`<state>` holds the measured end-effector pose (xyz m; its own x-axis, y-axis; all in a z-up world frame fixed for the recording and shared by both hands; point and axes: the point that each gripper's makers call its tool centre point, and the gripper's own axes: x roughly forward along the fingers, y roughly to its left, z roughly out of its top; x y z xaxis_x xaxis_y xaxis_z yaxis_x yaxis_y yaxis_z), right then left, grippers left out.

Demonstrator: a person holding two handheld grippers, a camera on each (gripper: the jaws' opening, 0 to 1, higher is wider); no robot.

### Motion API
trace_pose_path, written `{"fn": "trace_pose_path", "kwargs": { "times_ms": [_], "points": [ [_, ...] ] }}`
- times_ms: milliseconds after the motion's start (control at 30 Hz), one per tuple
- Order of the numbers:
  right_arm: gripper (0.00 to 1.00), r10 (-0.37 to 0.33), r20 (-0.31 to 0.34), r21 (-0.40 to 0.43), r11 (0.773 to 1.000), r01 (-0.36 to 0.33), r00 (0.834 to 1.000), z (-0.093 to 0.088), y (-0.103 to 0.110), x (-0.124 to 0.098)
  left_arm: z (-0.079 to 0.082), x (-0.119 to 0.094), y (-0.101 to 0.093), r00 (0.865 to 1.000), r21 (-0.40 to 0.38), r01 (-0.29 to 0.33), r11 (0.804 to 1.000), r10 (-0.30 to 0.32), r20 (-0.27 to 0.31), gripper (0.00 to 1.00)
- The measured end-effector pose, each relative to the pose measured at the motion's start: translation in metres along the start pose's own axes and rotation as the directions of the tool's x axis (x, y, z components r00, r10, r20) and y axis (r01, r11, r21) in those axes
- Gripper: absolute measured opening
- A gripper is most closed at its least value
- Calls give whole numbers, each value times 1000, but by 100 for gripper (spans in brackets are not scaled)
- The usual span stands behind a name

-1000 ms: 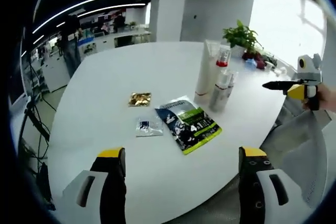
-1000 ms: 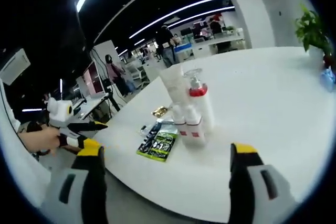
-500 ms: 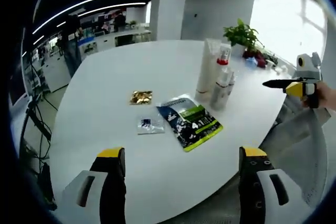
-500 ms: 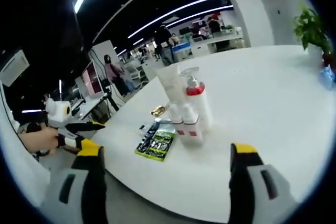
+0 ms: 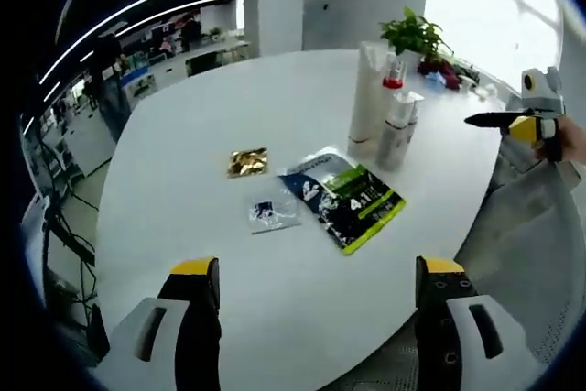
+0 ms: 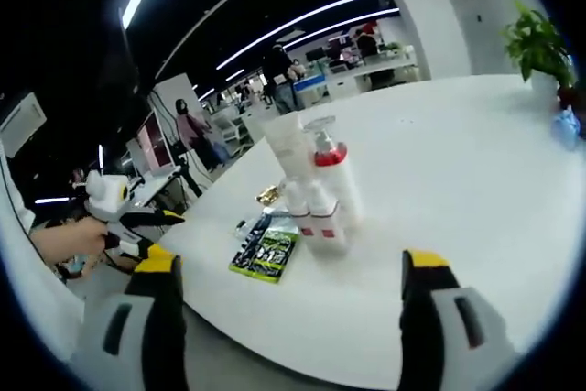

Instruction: Arrange the skincare products in the storage area until every visible bottle or jar stands upright without overlapping.

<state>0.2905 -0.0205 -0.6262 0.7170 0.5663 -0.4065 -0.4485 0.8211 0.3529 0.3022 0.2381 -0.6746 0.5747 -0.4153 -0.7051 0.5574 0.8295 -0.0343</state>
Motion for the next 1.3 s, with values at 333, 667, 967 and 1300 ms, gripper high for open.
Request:
{"fn": "trace_pose_path", "kwargs": {
  "times_ms": [333, 667, 967, 1300],
  "points": [
    [100, -20, -6, 14, 1000, 20, 1000, -2, -9, 3, 2, 25, 13, 993, 123, 72, 990, -60, -100, 84],
    [100, -45, -13, 35, 998, 45, 999, -5, -17, 3, 4, 50, 15, 970, 259, 176, 950, -123, -208, 83],
    [100, -72, -10, 48, 996, 72, 997, -5, -22, 3, 20, 72, 25, 950, 419, 266, 868, -162, -268, 79],
    [100, -98, -4, 65, 993, 98, 995, -4, -27, 1, 24, 95, 31, 911, 538, 381, 751, -207, -356, 75]
  ]
}}
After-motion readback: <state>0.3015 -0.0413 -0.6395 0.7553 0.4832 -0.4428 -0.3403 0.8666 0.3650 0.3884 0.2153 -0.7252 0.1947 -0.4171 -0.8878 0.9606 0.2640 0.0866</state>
